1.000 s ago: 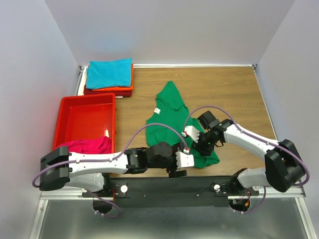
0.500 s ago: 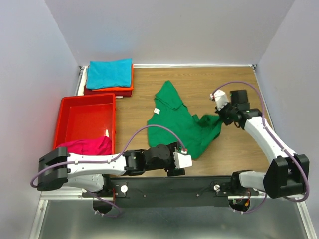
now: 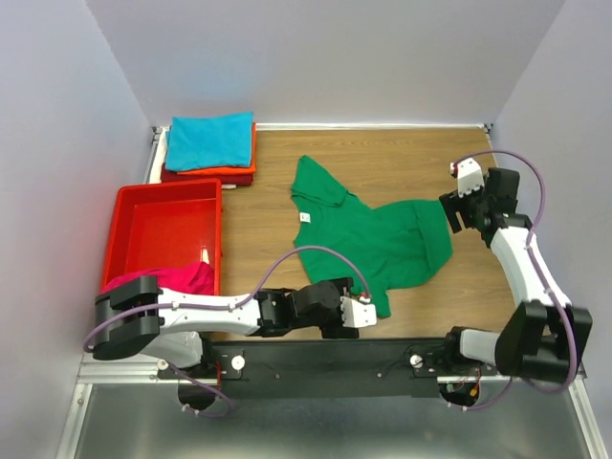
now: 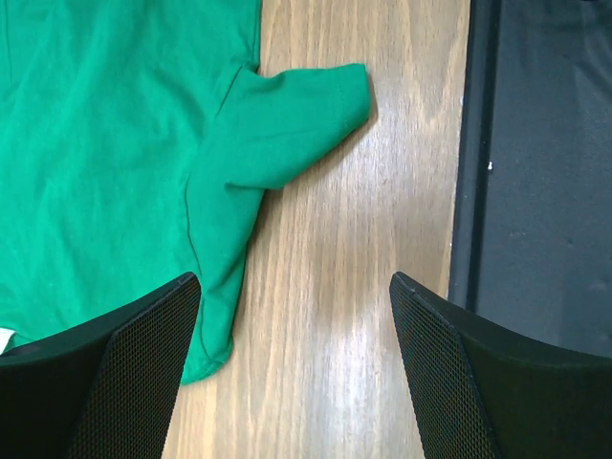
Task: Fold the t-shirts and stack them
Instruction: Flatten the tshirt out
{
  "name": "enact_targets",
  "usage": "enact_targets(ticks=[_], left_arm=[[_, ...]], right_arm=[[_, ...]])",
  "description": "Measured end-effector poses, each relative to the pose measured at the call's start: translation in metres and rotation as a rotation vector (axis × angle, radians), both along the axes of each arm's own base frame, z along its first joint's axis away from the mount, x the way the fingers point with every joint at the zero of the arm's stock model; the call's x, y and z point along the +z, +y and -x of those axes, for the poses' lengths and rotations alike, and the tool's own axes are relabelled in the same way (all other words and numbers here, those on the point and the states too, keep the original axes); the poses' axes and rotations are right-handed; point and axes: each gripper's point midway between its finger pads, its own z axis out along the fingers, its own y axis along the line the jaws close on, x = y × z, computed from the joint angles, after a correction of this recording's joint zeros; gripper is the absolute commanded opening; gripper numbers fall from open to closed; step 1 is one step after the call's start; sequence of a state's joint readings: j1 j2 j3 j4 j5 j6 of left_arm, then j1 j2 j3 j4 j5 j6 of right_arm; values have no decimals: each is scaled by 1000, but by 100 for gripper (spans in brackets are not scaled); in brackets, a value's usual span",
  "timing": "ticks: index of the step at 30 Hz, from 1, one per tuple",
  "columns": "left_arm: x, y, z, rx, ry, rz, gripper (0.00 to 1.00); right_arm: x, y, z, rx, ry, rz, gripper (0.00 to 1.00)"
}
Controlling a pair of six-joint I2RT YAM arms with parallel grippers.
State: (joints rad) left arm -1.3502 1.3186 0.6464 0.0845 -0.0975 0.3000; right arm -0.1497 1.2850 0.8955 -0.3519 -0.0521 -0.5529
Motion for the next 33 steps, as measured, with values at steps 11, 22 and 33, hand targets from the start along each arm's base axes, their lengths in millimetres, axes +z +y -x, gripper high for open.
enact_targets(ticks=[11, 22, 33], left_arm=[[-5, -29, -26, 24, -18, -44, 78], [-27, -46, -53, 53, 16, -105, 71], [-62, -46, -61, 67, 49, -211, 44]], right_arm=[[-57, 71, 38, 360, 255, -253, 73], [-74, 74, 57, 277, 343, -317, 73], [-89, 74, 52, 199, 376, -354, 66]])
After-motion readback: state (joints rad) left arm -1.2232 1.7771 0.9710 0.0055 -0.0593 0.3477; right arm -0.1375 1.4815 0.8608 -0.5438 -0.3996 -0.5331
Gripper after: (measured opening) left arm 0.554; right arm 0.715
